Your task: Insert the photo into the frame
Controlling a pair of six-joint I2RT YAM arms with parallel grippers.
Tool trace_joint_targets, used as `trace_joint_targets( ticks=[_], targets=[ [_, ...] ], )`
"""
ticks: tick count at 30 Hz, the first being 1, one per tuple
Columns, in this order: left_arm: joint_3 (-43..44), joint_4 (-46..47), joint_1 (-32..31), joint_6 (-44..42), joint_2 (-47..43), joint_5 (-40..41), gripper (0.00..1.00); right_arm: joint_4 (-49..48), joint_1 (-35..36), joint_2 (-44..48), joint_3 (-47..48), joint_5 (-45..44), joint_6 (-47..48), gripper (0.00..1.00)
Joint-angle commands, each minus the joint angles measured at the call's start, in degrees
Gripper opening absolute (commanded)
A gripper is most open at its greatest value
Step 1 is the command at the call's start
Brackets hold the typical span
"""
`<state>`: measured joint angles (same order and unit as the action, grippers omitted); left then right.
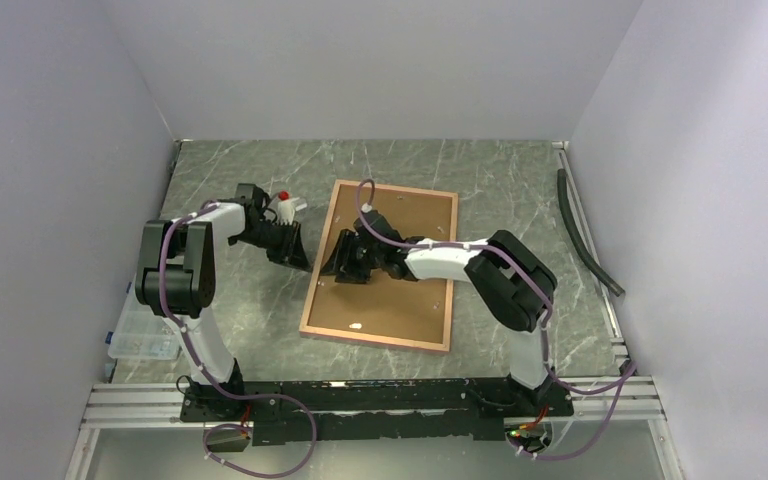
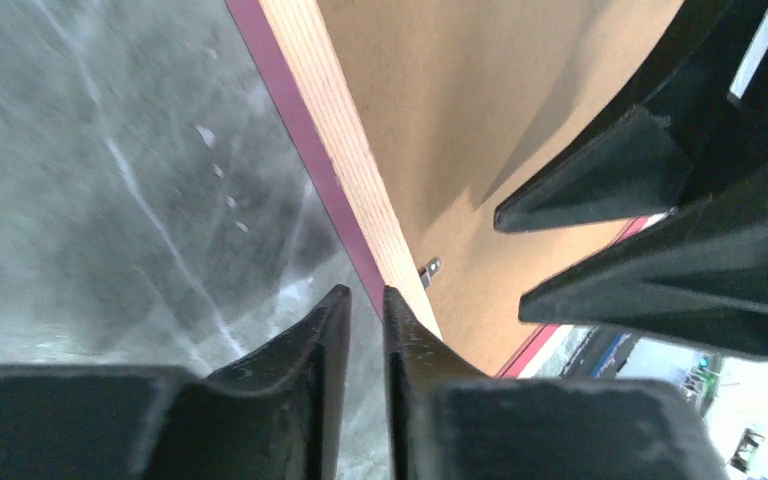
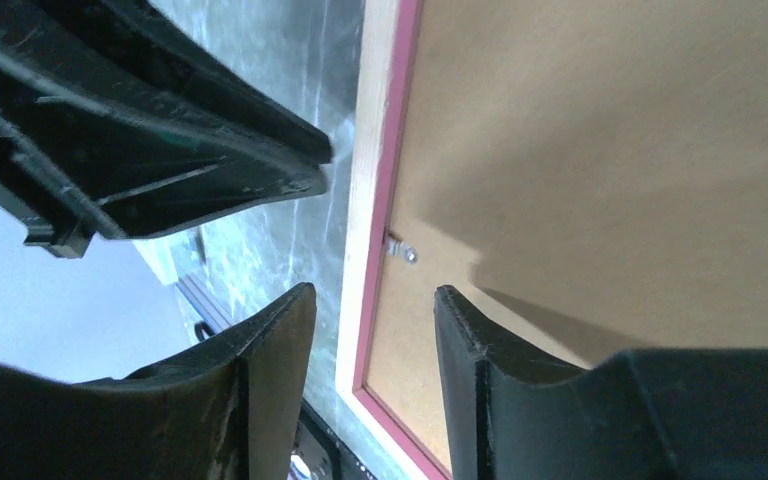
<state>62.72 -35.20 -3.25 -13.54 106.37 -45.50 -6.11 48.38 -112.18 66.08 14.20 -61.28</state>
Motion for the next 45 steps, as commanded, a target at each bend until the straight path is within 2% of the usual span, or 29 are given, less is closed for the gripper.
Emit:
trace_joint_targets(
  ticks=[1,4,8,12,15,22,36,45],
  targets=[
    [6.8,0.2,0.9,2.3,-0.2,0.3,0.30,-2.7,-5.9,2.0,2.3,0.4,2.2,0.54],
    [12.8,0.6,1.1,4.4,2.6,-1.0,0.46,-1.3,-10.9,-0.4,6.5,3.7,5.1,0.58],
    [21.1,2.0,1.1,8.4,9.9,-1.8,0.50,0.8,-15.6,-5.7,13.1,8.3,7.8,0.59],
    [28.9,0.9,1.1,11.3,17.1,-4.0,0.45,0.9,-18.0,-10.4,18.3,11.4,8.4,0.56],
    [31.1,1.6,1.0,12.6,19.6,-5.6,0.40,1.8,-18.6,-13.4,21.7,12.4,9.0,0.52],
    [29.8,3.7,0.3,13.2,20.9,-10.4,0.29,2.5,-18.5,-18.9,26.6,13.5,8.3,0.50],
    [28.5,2.9,-1.2,11.1,23.1,-4.7,0.22,4.1,-16.1,-24.4,31.9,12.4,7.2,0.48],
    [27.6,3.7,-1.2,11.7,22.8,-3.7,0.19,5.0,-15.5,-26.0,33.3,11.2,7.0,0.46]
  ],
)
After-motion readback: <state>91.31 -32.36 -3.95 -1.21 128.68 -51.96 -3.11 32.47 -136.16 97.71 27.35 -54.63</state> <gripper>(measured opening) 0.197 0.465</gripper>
